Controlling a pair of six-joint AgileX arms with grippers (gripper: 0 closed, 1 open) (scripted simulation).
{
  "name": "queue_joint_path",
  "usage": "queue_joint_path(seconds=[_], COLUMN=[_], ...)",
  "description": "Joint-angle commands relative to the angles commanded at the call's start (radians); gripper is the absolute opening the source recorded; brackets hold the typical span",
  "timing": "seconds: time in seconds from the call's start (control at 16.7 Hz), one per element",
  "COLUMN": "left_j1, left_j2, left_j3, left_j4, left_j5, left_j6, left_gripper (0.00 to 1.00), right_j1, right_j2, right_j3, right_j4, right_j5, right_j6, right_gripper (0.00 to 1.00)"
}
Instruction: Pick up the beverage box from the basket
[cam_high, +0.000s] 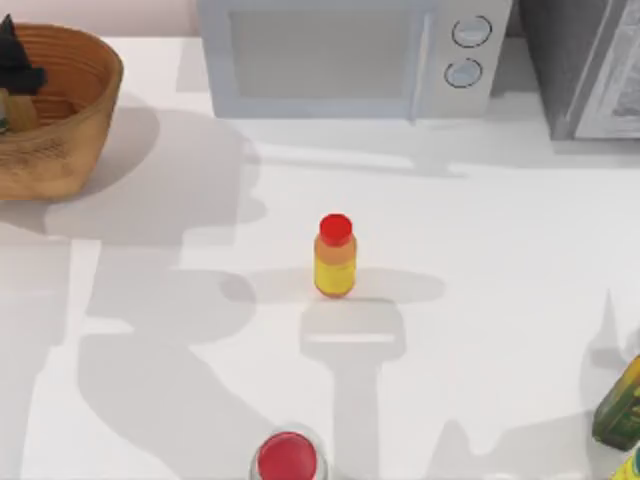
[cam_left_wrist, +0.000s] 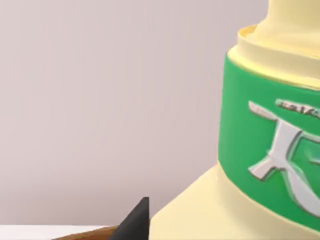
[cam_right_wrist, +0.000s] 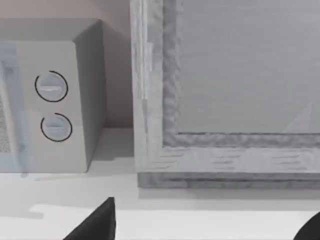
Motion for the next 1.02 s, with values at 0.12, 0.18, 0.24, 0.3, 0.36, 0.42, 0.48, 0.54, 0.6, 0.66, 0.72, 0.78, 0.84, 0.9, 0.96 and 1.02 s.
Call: queue_joint_path(seconds=[0.12,0.18,0.24,0.3,0.36,0.42,0.48,0.54,0.6,0.66,0.72,0.78,0.84,0.9,0.96,1.02], left_j1=[0.000,0.000,-0.001,-0.001,-0.001,-0.002,-0.002,-0.002,-0.002,-0.003,-0.003,-0.003,-0.003,-0.003,-0.003,-0.003], left_j2=[-0.043,-0.068,-0.094,-0.121,-0.148,-0.174,-0.200,-0.225,-0.247,-0.267,-0.284,-0.297,-0.304,-0.307,-0.307,-0.307], left_j3=[0.034,0.054,0.074,0.094,0.115,0.134,0.153,0.171,0.187,0.202,0.213,0.222,0.228,0.229,0.229,0.229], left_j4=[-0.070,-0.110,-0.153,-0.198,-0.243,-0.289,-0.334,-0.377,-0.416,-0.452,-0.481,-0.503,-0.517,-0.521,-0.521,-0.521], left_j5=[-0.001,-0.001,-0.001,-0.002,-0.002,-0.002,-0.003,-0.003,-0.004,-0.004,-0.004,-0.005,-0.005,-0.005,-0.005,-0.005], left_j6=[0.001,0.002,0.003,0.004,0.005,0.005,0.005,0.005,0.005,0.005,0.004,0.004,0.004,0.004,0.004,0.004], left_gripper=[0.00,0.00,0.00,0.00,0.00,0.00,0.00,0.00,0.00,0.00,0.00,0.00,0.00,0.00,0.00,0.00], right_j1=[0.000,0.000,0.000,0.000,0.000,0.000,0.000,0.000,0.000,0.000,0.000,0.000,0.000,0.000,0.000,0.000], right_j2=[0.000,0.000,0.000,0.000,0.000,0.000,0.000,0.000,0.000,0.000,0.000,0.000,0.000,0.000,0.000,0.000], right_j3=[0.000,0.000,0.000,0.000,0.000,0.000,0.000,0.000,0.000,0.000,0.000,0.000,0.000,0.000,0.000,0.000], right_j4=[0.000,0.000,0.000,0.000,0.000,0.000,0.000,0.000,0.000,0.000,0.000,0.000,0.000,0.000,0.000,0.000], right_j5=[0.000,0.000,0.000,0.000,0.000,0.000,0.000,0.000,0.000,0.000,0.000,0.000,0.000,0.000,0.000,0.000], right_j6=[0.000,0.000,0.000,0.000,0.000,0.000,0.000,0.000,0.000,0.000,0.000,0.000,0.000,0.000,0.000,0.000], right_gripper=[1.00,1.00,1.00,1.00,1.00,1.00,1.00,1.00,1.00,1.00,1.00,1.00,1.00,1.00,1.00,1.00])
